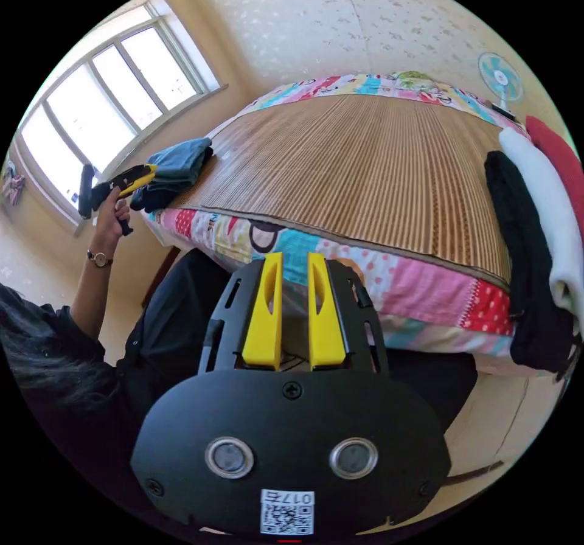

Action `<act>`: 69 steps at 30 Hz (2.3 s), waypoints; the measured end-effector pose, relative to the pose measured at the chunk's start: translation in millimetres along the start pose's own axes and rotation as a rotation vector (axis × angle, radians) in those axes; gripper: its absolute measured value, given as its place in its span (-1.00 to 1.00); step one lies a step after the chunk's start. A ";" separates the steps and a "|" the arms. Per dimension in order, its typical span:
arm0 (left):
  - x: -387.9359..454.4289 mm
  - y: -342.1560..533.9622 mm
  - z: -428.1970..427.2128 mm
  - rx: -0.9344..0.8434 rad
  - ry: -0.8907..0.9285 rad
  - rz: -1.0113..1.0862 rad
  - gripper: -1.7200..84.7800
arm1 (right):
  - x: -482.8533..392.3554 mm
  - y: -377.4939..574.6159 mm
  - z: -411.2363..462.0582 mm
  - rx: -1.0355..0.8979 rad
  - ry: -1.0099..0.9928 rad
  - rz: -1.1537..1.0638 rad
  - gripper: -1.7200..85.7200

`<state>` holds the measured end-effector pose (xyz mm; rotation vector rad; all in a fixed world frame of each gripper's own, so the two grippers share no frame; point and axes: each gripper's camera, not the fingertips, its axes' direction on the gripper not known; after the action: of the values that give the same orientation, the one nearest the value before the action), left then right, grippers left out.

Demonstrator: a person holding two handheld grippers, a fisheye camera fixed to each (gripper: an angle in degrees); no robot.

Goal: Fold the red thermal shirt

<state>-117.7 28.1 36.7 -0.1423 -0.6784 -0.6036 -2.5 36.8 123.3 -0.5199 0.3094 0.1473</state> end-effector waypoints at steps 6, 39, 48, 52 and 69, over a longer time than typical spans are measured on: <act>39.1 47.9 100.0 -0.049 -0.102 0.070 -0.69 | 60.7 12.0 -79.9 0.186 0.118 0.199 -0.73; -32.4 87.9 122.9 0.031 -0.113 0.057 -0.77 | 269.5 -21.5 -266.7 0.388 0.475 0.794 -0.73; -37.4 82.6 124.5 0.015 -0.102 0.049 -0.77 | 85.0 -149.9 -231.1 0.472 0.271 0.052 -0.78; -37.8 80.1 124.3 0.010 -0.098 0.053 -0.77 | -4.8 -188.3 -119.4 0.303 0.173 -0.098 -0.78; -25.5 69.8 114.5 0.034 -0.100 0.044 -0.80 | -136.4 -53.7 22.4 0.123 -0.194 -0.291 -0.75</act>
<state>-156.4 133.5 114.3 -0.1561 -0.7803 -0.5451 -113.9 -6.1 211.2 -0.4200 0.0507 -0.1028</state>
